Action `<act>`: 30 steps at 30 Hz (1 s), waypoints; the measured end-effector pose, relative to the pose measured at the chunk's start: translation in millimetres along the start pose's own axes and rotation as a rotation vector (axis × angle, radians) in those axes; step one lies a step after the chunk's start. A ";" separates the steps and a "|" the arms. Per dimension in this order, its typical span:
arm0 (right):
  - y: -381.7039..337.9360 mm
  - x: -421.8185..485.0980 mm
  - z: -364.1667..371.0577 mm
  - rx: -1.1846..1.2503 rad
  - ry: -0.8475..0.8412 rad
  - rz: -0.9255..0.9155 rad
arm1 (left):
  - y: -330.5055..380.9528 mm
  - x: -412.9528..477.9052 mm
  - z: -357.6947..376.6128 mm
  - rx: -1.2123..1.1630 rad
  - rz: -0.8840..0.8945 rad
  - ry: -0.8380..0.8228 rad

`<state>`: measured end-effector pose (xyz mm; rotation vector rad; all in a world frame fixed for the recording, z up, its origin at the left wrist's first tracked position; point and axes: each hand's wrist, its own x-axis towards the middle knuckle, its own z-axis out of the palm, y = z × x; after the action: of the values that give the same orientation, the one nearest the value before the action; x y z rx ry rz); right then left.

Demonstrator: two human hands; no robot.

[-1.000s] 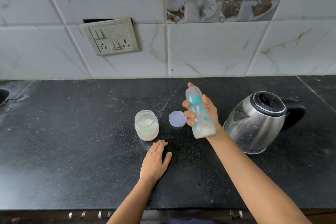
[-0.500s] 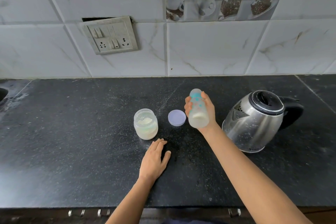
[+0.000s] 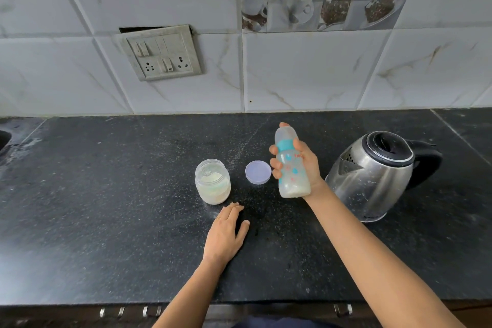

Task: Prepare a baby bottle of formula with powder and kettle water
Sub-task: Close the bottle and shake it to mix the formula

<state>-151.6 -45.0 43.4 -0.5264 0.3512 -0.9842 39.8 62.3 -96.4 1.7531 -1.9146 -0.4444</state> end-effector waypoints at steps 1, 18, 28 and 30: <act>-0.1 1.2 -1.5 0.006 0.070 -0.021 | 0.3 -0.5 -0.1 0.000 -0.001 -0.001; -5.3 -5.5 3.8 0.002 -0.069 0.007 | 4.3 -4.6 1.1 0.166 -0.052 0.065; 0.3 -10.4 -3.6 0.039 -0.122 0.096 | 4.2 -4.3 1.3 0.147 -0.082 0.077; -4.5 -7.9 4.5 0.101 -0.118 0.067 | 3.9 -4.0 1.2 0.149 -0.085 0.078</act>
<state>-156.5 -39.1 50.0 -0.4755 0.2114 -0.8968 36.1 66.6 -95.8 1.9231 -1.8662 -0.2640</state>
